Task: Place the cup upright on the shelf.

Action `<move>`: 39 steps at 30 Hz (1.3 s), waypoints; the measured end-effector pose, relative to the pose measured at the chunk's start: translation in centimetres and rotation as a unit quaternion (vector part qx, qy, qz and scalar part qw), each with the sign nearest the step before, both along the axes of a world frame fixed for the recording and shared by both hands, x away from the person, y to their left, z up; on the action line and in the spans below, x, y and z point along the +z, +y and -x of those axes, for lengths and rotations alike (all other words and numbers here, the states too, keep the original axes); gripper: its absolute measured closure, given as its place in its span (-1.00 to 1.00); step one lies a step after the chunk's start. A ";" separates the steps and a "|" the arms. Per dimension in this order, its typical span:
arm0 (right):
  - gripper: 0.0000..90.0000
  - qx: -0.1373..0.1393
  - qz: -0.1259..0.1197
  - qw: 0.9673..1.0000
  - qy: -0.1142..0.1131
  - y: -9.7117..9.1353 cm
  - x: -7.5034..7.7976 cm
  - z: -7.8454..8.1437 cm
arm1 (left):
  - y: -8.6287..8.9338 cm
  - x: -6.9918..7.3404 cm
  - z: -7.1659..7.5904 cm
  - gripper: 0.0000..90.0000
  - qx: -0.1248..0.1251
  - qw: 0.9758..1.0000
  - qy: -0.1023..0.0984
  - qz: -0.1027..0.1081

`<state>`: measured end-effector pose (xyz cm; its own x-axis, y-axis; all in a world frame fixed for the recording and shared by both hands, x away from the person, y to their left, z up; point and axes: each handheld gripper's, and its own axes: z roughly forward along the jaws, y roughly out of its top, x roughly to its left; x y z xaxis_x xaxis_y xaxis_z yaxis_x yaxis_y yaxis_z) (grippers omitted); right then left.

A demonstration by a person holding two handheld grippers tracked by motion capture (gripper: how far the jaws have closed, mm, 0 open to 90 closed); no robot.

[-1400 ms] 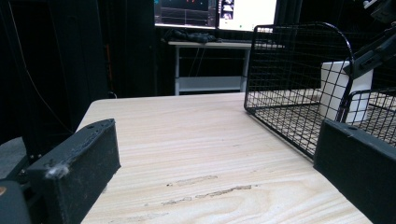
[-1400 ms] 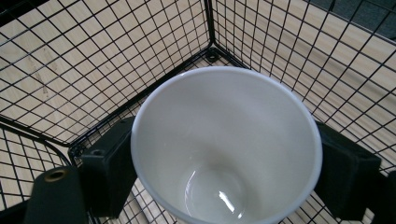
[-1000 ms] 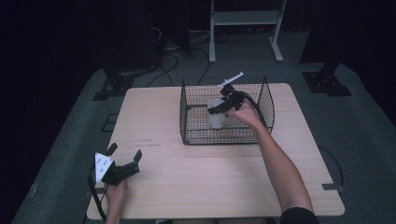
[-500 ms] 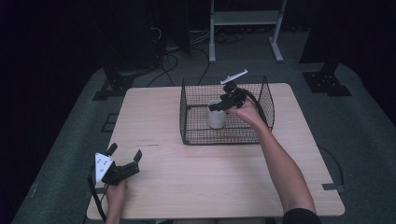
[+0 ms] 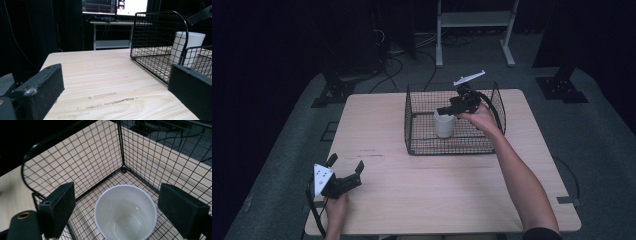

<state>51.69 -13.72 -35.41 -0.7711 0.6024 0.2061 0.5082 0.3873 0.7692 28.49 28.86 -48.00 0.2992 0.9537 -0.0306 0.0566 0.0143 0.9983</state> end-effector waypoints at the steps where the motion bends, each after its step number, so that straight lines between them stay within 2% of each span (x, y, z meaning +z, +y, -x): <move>1: -0.69 0.002 -0.004 1.000 0.000 0.0 0.1 0.2 | 0.0 0.0 0.0 -1.00 0.000 1.000 -0.001 0.001; 11: -0.68 0.014 -0.012 1.000 -0.003 -0.4 0.4 1.5 | 0.0 0.0 0.0 -1.00 0.000 1.000 -0.001 0.000; 22: -0.68 0.023 -0.007 1.000 -0.004 -0.3 0.7 2.5 | 0.0 0.0 0.0 -1.00 0.000 1.000 -0.001 0.001; 39: -0.68 0.032 -0.011 0.999 -0.008 -1.6 0.9 4.2 | -0.1 0.0 0.0 -1.00 0.000 1.000 0.000 -0.002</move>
